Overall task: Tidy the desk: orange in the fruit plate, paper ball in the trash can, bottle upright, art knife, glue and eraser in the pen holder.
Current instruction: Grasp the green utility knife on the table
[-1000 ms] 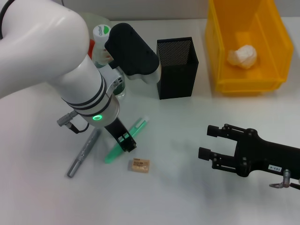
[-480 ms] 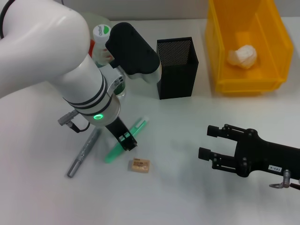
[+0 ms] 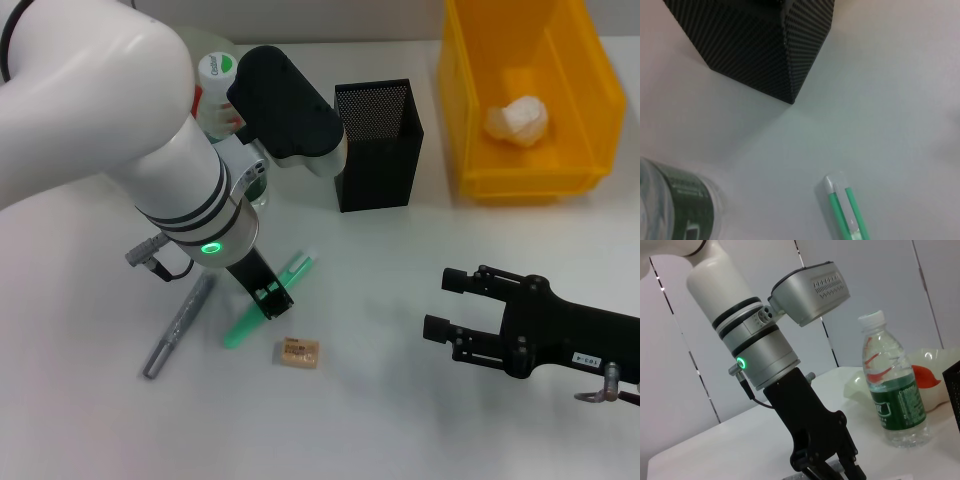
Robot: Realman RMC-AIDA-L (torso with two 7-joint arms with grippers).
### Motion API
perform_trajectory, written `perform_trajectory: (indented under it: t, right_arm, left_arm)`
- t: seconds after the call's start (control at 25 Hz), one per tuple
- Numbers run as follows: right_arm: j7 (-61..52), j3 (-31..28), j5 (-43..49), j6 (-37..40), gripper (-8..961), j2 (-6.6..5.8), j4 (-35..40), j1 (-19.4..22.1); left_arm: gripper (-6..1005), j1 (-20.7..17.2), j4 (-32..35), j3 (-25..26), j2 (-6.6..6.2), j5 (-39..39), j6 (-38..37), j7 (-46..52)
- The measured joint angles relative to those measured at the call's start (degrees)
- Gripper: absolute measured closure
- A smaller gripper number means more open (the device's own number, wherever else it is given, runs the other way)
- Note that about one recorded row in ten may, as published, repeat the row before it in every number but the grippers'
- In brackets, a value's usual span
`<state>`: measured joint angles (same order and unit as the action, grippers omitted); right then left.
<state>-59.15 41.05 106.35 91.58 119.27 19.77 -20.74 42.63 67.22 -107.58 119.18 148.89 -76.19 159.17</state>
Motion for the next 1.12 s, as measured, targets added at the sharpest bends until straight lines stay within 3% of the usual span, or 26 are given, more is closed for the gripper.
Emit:
perform_trajectory:
  t: [1.12]
  right_arm:
    - [0.0,0.0,0.0,-0.7,221,0.0,-0.4,-0.2]
  left_arm:
    - [727,0.1,-0.6,-0.7,0.0,0.0,0.2,0.0]
